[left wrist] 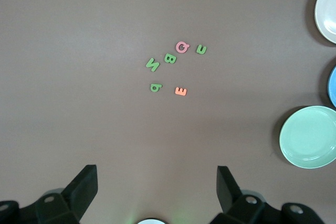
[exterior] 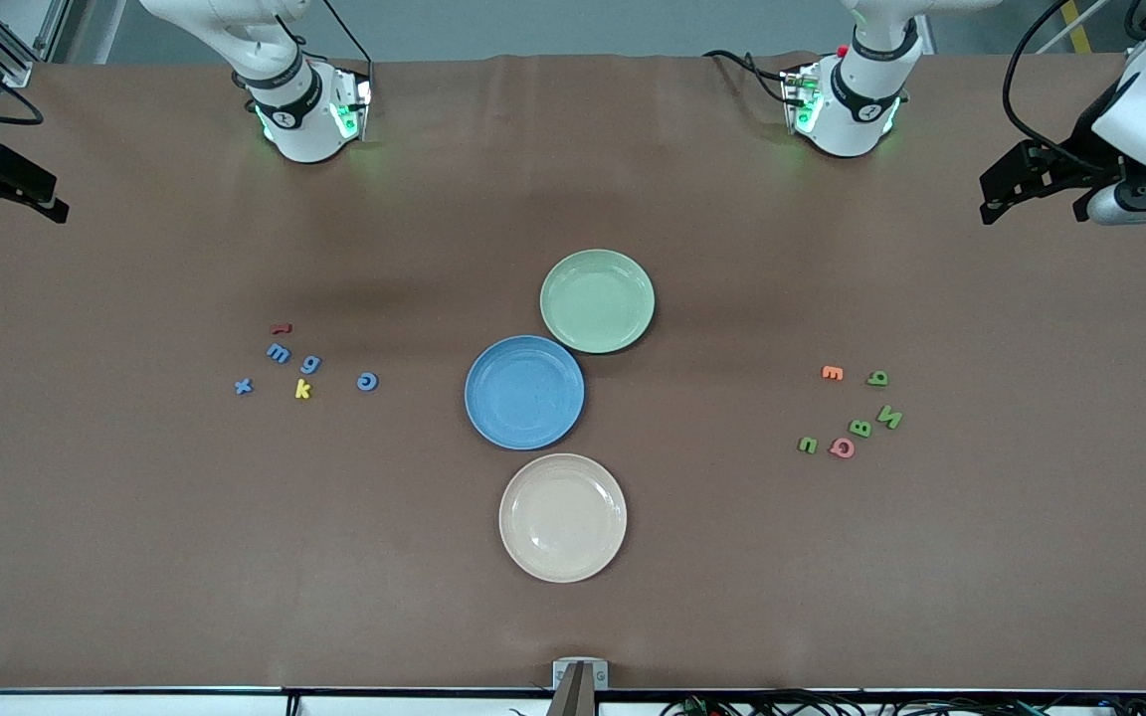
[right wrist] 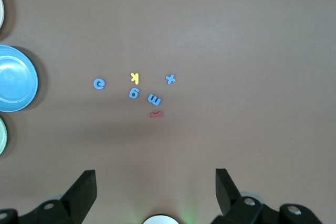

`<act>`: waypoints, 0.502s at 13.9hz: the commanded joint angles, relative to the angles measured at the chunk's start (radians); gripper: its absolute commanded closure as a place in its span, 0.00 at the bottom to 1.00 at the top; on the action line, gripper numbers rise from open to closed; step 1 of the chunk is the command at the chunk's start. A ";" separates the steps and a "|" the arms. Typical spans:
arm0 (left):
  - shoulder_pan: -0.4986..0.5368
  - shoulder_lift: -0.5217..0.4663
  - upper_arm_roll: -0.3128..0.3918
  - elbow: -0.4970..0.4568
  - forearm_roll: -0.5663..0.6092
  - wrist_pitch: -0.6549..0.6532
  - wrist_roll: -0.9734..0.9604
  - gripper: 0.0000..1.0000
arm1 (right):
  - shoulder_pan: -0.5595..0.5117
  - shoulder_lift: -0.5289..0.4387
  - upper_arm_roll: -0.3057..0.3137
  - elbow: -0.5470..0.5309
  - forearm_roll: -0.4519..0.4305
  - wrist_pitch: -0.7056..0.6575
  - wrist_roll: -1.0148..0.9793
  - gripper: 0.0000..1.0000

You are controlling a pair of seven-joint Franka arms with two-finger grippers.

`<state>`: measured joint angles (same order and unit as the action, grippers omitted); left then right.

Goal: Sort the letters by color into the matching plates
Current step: 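Reach the right gripper to the blue x while the left gripper reaches green u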

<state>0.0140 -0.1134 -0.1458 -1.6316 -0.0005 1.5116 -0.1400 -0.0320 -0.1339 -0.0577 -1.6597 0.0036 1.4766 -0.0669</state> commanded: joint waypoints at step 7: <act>-0.006 0.063 -0.003 0.067 0.008 -0.021 0.022 0.00 | -0.025 -0.001 0.004 0.008 -0.004 -0.009 -0.030 0.00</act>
<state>0.0131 -0.1051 -0.1463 -1.6228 -0.0005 1.5113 -0.1377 -0.0438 -0.1339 -0.0613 -1.6597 0.0032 1.4766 -0.0832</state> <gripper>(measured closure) 0.000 0.000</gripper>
